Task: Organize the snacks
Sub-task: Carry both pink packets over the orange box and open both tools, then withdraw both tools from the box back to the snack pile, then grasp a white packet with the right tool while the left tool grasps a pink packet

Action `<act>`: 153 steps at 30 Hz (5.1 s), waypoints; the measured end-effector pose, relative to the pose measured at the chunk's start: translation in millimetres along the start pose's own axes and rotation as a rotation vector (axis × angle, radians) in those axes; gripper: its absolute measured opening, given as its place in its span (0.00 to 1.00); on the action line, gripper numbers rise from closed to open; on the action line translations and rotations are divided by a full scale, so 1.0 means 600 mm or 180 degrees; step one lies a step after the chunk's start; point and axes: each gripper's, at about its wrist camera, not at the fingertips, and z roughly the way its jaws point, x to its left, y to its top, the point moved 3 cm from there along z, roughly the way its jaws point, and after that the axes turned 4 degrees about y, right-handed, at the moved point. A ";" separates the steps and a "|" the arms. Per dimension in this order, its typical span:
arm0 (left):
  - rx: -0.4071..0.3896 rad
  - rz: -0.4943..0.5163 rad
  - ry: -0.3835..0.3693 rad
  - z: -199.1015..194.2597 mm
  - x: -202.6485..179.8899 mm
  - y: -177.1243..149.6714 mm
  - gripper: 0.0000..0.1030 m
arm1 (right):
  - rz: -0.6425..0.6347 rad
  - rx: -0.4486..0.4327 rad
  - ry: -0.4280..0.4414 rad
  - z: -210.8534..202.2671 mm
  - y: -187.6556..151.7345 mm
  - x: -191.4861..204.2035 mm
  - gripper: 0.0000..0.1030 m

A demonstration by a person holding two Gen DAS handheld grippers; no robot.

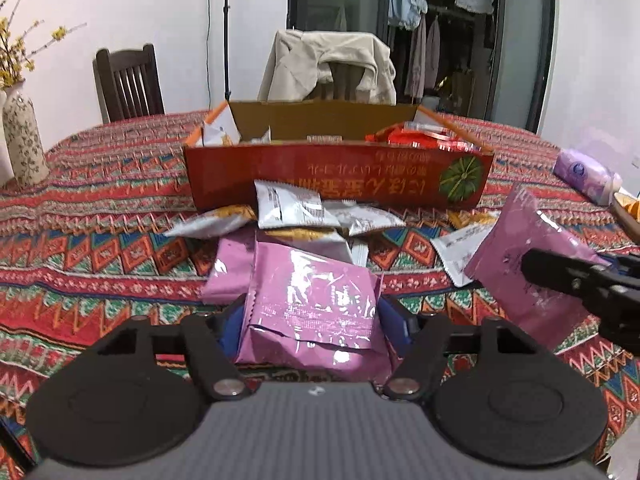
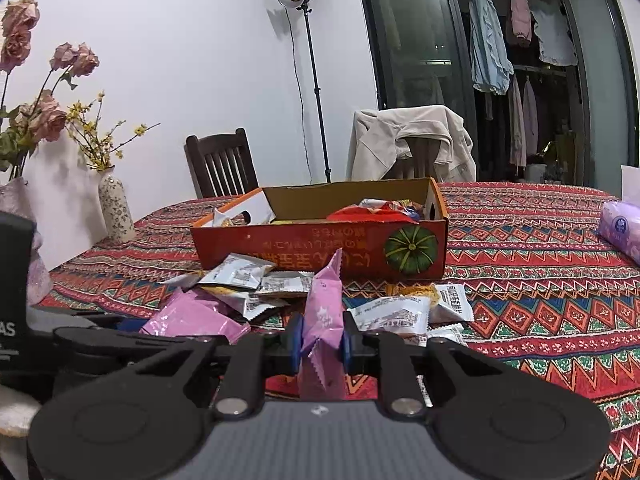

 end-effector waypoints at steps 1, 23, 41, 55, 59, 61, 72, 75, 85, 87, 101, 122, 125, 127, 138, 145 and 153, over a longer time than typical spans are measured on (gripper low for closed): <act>-0.0036 -0.0007 -0.0005 -0.006 0.002 0.003 0.67 | -0.0007 -0.0011 0.0000 -0.002 0.002 0.002 0.17; -0.0886 -0.0144 0.0143 -0.004 0.027 0.216 0.67 | -0.0075 -0.0512 -0.0082 0.077 0.169 -0.022 0.18; -0.0779 -0.0418 0.0333 0.153 0.064 0.306 0.67 | 0.0065 -0.0417 -0.0181 0.257 0.262 -0.058 0.17; -0.0616 -0.0349 0.0327 0.233 0.079 0.273 0.72 | 0.0122 -0.0201 -0.0159 0.331 0.223 -0.092 0.19; -0.0740 -0.0425 0.0302 0.222 0.085 0.267 1.00 | 0.0185 -0.0178 -0.0166 0.323 0.218 -0.097 0.69; -0.0851 -0.0472 0.0325 0.213 0.088 0.264 1.00 | 0.0256 -0.0230 -0.0143 0.315 0.218 -0.102 1.00; -0.0888 -0.0503 0.0327 0.200 0.091 0.271 1.00 | 0.0172 -0.0324 -0.0206 0.294 0.219 -0.096 1.00; -0.0931 -0.0516 0.0298 0.183 0.089 0.275 1.00 | 0.0170 -0.0387 -0.0223 0.279 0.222 -0.094 1.00; -0.1051 -0.0490 0.0235 0.100 0.079 0.287 1.00 | 0.0013 -0.0492 -0.0292 0.216 0.242 -0.068 1.00; -0.1046 -0.0457 0.0235 0.088 0.080 0.282 1.00 | -0.0053 -0.0492 -0.0323 0.201 0.239 -0.062 1.00; -0.0830 -0.0254 0.0164 0.015 0.102 0.173 1.00 | -0.0111 -0.0220 -0.0293 0.098 0.125 -0.053 1.00; -0.0597 -0.0281 0.0203 -0.028 0.141 0.018 1.00 | -0.0236 0.0275 -0.0424 0.045 -0.008 -0.068 1.00; -0.0568 -0.0303 0.0188 -0.026 0.141 0.014 1.00 | -0.0244 0.0372 -0.0501 0.048 -0.012 -0.084 0.95; -0.0537 -0.0302 0.0184 -0.022 0.139 0.012 1.00 | -0.0239 0.0443 -0.0532 0.053 -0.014 -0.093 0.84; -0.0420 -0.0273 0.0180 -0.010 0.127 0.008 1.00 | -0.0176 0.0603 -0.0436 0.072 -0.029 -0.102 0.40; -0.0325 -0.0252 0.0188 0.002 0.116 0.010 1.00 | -0.0139 0.0239 -0.0462 0.040 -0.004 -0.098 0.39; -0.0103 -0.0182 0.0363 0.038 0.089 0.033 1.00 | -0.0137 -0.0136 -0.0382 0.042 0.054 -0.083 0.39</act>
